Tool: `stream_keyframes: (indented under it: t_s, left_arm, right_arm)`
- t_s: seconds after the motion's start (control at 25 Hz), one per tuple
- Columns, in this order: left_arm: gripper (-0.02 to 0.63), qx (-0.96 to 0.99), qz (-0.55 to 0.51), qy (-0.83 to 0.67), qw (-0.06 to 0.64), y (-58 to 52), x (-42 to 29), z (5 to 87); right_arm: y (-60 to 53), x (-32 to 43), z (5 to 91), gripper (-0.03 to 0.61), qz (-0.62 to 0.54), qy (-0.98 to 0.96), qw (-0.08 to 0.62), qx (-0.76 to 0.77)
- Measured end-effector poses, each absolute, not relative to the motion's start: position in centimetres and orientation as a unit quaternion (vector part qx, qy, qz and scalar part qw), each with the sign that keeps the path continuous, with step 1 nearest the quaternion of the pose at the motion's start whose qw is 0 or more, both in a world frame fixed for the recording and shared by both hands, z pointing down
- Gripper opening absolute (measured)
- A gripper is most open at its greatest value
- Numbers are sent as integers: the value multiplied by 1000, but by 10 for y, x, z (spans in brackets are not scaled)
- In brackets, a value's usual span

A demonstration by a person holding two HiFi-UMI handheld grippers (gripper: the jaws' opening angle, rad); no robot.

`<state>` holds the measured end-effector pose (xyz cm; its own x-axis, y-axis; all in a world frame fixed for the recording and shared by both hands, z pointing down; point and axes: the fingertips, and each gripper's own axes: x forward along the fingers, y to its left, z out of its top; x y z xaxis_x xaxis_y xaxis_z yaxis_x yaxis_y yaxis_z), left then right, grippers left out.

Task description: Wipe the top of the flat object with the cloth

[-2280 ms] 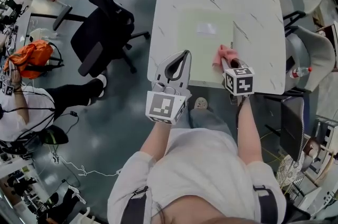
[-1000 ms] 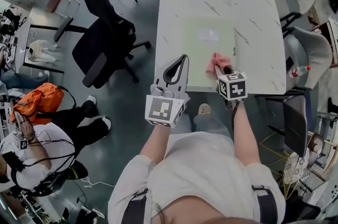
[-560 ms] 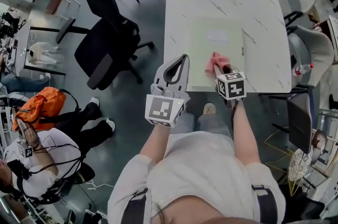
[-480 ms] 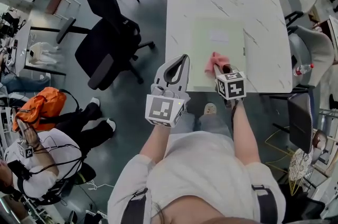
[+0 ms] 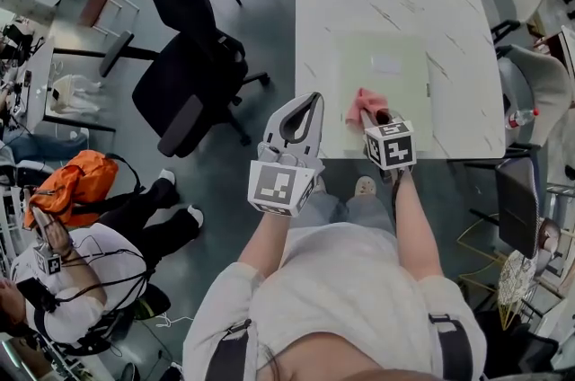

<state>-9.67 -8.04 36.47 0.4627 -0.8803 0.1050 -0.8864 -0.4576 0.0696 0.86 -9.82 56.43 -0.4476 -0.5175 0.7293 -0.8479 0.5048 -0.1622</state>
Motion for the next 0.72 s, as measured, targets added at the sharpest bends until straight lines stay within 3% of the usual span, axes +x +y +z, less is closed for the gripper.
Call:
stream_keyframes:
  t_s: [0.72]
  left_arm:
    - [11,866,20,-496,61,-86,-111,364]
  right_arm:
    - [-91,-7,560,26,279,-800,300,439]
